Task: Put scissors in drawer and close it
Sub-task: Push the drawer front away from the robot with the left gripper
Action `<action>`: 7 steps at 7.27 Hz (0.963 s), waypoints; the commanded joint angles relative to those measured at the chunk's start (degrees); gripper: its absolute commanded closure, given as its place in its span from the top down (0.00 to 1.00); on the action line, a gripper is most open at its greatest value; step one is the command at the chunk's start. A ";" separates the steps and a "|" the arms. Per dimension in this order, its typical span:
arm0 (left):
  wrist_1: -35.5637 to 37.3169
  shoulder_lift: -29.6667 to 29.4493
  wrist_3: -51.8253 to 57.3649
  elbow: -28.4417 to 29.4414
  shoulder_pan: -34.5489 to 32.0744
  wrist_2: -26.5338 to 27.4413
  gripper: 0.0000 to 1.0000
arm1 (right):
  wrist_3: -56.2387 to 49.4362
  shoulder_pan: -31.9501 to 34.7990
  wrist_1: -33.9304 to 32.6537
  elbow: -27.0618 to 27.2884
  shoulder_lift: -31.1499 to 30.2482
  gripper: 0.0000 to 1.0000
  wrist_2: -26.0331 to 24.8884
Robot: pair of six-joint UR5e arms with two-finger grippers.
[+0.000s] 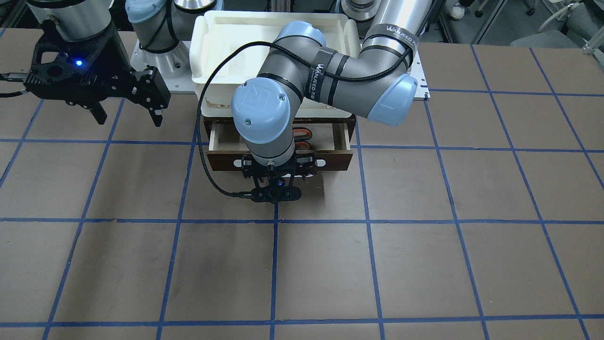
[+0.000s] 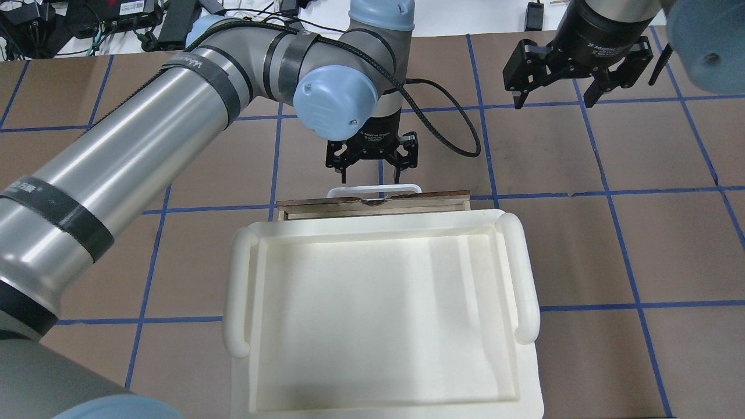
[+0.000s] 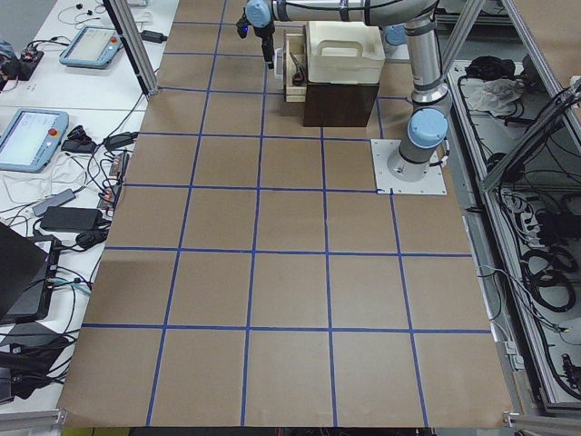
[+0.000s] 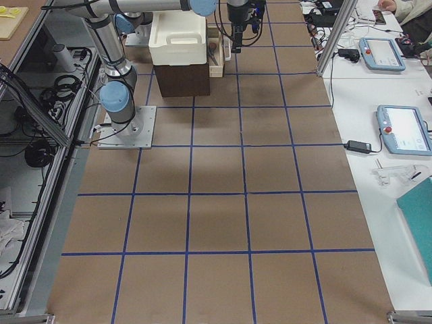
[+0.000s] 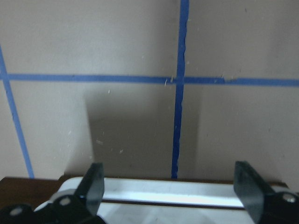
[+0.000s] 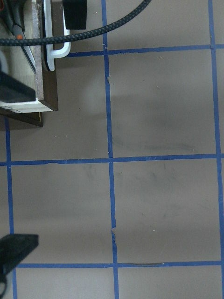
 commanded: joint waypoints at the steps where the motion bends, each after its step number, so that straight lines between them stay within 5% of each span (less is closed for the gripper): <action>1: 5.71 -1.05 0.71 -0.06 0.78 0.30 1.00 | 0.00 0.01 0.05 0.00 0.00 1.00 0.00; 5: -8.98 2.01 0.79 -1.73 0.25 -4.35 0.99 | 0.00 0.01 -0.04 0.00 0.00 1.00 0.00; 7: -9.99 4.29 0.80 -7.42 0.08 -7.25 0.98 | 0.00 0.01 -0.04 0.00 0.00 1.00 0.00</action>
